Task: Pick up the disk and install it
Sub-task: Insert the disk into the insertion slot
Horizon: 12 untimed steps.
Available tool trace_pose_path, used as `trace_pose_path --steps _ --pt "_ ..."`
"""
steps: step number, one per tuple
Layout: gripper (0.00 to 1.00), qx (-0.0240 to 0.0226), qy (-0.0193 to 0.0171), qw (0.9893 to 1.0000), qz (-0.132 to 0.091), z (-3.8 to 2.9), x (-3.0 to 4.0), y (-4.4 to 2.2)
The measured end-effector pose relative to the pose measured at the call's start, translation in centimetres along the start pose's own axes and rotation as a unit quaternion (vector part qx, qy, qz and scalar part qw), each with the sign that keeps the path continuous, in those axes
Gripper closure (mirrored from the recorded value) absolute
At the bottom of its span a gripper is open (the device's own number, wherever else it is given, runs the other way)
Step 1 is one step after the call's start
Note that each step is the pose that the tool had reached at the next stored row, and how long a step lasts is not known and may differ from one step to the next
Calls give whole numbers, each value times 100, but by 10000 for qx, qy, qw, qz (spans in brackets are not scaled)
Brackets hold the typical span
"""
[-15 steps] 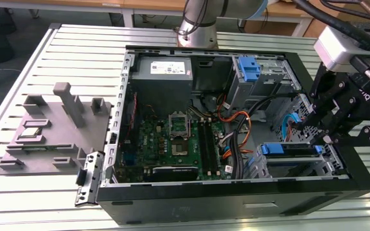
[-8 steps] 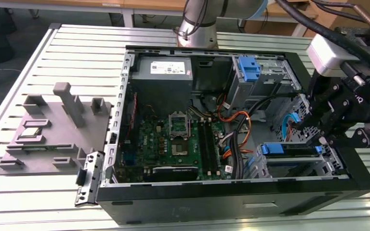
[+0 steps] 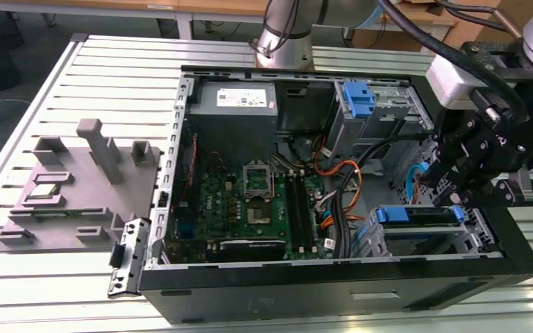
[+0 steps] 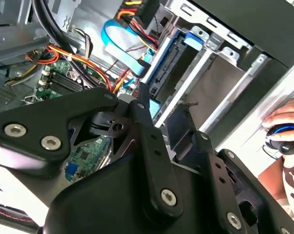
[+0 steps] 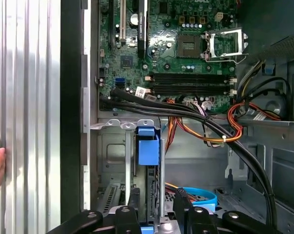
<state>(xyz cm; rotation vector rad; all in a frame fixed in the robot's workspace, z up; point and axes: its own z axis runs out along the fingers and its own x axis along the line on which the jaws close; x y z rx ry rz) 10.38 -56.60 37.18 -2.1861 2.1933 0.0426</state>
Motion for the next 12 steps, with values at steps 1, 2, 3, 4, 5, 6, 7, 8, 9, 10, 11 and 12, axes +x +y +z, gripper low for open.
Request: trace_pose_path --steps 1,2,3,4,5,6,7,8,9,10,11,12 --pt "58 7 -2 10000 -1 11 -1 0" --pt "58 15 -2 10000 -1 28 0 1" --pt "58 20 -1 10000 -2 45 0 1" --pt "58 24 0 10000 -1 62 1 2" --pt "58 27 -1 10000 -2 80 2 2" --pt "58 29 0 10000 -2 98 3 2" --pt "58 31 0 10000 -2 115 4 2" --pt "58 32 -1 10000 -2 129 5 3" --pt "58 32 0 10000 -2 131 5 3" --pt "58 32 0 10000 -2 131 5 3" --pt "58 32 0 10000 -2 131 5 3" --pt "58 32 0 10000 -2 131 5 3"
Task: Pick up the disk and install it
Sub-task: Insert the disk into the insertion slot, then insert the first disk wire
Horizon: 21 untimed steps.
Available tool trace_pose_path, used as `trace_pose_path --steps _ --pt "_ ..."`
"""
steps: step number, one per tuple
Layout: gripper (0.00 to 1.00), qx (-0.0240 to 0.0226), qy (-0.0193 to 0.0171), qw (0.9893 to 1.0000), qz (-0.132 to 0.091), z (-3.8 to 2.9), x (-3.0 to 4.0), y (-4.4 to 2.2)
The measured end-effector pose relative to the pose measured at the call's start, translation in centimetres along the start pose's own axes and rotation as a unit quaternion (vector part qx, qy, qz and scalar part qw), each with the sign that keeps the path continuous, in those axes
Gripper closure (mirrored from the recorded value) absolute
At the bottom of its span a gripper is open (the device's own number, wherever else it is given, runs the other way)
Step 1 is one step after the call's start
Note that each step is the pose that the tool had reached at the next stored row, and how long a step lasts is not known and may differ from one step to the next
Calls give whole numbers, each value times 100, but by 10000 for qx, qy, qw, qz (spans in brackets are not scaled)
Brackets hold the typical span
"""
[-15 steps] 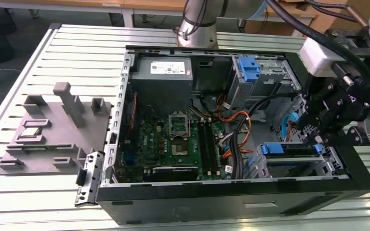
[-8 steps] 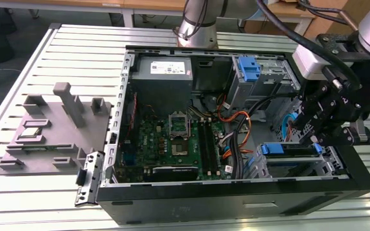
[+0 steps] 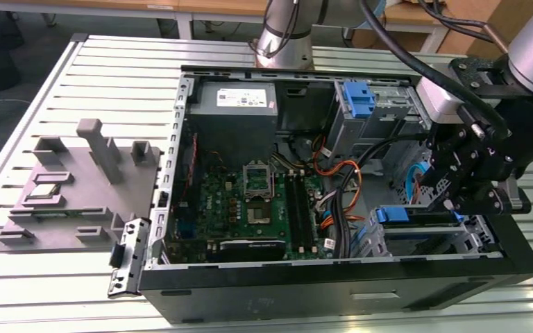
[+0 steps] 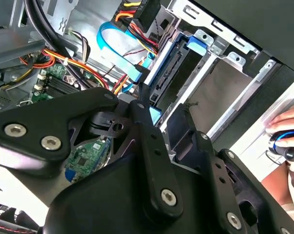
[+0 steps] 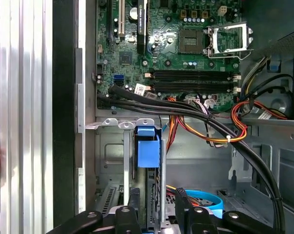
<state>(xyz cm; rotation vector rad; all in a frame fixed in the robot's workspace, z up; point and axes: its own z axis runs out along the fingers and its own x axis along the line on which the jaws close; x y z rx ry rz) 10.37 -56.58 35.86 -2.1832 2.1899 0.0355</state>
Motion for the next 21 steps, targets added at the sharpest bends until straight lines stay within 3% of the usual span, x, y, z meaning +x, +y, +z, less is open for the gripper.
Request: trace_pose_path --steps 17,21 --pt "58 0 -1 10000 0 -23 -1 0" --pt "58 0 -2 10000 0 -64 -3 -1"
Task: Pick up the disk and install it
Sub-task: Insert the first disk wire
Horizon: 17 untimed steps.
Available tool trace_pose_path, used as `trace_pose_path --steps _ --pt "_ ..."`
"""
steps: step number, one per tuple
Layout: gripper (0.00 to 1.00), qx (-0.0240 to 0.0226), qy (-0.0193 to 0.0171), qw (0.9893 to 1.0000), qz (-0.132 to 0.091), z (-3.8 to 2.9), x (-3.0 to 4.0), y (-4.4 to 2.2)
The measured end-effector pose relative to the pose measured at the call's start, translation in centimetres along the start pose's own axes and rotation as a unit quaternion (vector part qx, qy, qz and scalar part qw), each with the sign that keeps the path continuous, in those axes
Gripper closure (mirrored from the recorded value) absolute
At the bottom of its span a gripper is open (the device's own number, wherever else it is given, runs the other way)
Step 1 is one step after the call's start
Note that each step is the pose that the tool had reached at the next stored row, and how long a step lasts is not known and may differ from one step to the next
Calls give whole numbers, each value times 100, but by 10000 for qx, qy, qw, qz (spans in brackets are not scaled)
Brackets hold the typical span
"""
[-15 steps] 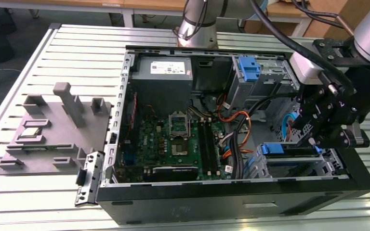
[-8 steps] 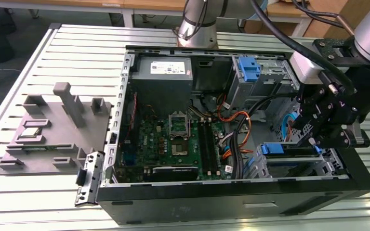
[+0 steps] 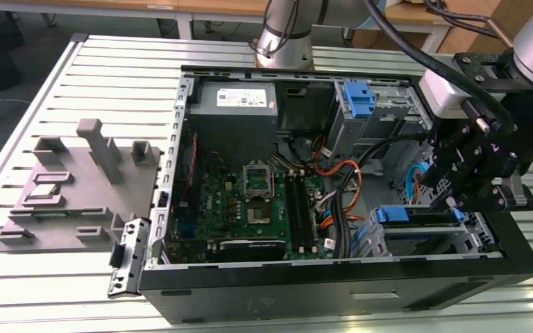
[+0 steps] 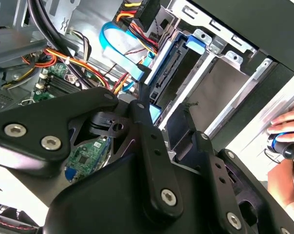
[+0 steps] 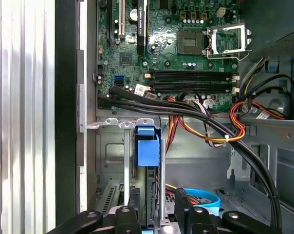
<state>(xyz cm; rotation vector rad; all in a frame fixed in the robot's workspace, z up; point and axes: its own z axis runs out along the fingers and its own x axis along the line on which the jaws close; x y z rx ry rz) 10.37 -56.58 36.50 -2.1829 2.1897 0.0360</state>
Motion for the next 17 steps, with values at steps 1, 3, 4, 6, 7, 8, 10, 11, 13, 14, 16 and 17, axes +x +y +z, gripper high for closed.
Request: trace_pose_path --steps 1,3,4,6,7,8,10,11,13,14,16,17 --pt "58 0 0 10000 0 -14 -1 0" --pt "58 0 -1 10000 0 -41 -2 -1" --pt "58 1 0 10000 0 -52 -3 -1" --pt "58 2 -2 10000 0 -55 -3 -1" --pt "58 2 -1 10000 0 -55 -11 -1" --pt "58 1 0 10000 0 -56 -21 -1" --pt "58 2 -3 10000 0 -54 -41 -1" --pt "58 1 -7 10000 0 -53 -48 -1" --pt "58 1 -15 10000 0 -50 -66 -1" --pt "58 1 -21 10000 0 -48 -73 -1" --pt "58 1 -33 10000 0 -43 -83 -1" --pt "58 1 -36 10000 0 -40 -85 -1"
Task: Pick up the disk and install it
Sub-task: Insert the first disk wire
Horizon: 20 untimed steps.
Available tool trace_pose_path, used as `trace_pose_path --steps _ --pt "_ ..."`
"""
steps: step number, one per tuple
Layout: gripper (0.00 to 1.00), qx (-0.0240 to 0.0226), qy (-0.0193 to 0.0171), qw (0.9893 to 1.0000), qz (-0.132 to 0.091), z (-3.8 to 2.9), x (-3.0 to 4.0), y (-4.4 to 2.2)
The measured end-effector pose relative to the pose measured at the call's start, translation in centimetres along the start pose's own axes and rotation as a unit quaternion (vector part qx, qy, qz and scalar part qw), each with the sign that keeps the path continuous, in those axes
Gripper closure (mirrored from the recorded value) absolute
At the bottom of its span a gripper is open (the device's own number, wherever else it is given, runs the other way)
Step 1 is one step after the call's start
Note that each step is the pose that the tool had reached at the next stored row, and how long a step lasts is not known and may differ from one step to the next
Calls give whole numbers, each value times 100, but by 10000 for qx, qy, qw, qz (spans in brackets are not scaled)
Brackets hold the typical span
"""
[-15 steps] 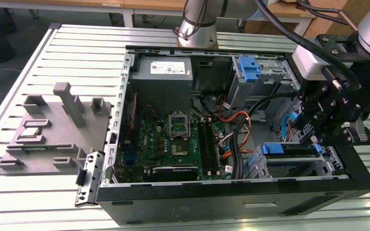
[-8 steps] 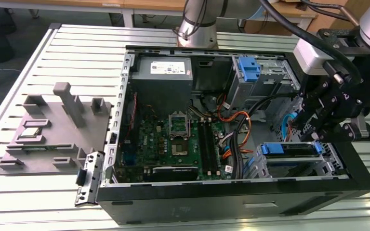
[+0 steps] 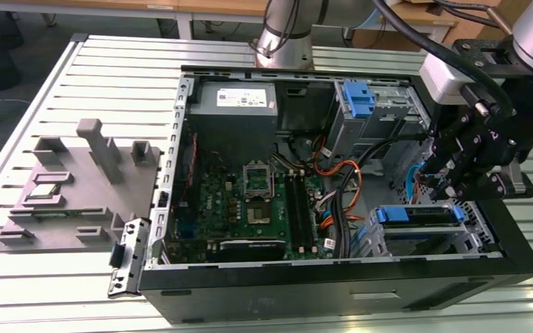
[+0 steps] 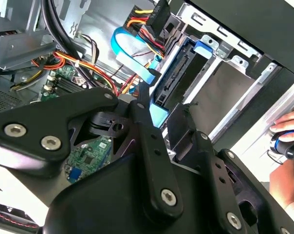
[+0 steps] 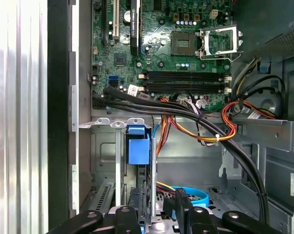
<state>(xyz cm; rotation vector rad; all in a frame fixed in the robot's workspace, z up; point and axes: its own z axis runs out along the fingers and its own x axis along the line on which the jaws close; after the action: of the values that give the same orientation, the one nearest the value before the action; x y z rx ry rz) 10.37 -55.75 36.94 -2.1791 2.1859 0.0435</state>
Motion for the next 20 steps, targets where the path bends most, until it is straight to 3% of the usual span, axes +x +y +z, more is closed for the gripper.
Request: trace_pose_path --steps 13,20 --pt "58 0 -15 10000 0 36 -18 -90" --pt "58 0 -16 10000 1 102 -16 -106"
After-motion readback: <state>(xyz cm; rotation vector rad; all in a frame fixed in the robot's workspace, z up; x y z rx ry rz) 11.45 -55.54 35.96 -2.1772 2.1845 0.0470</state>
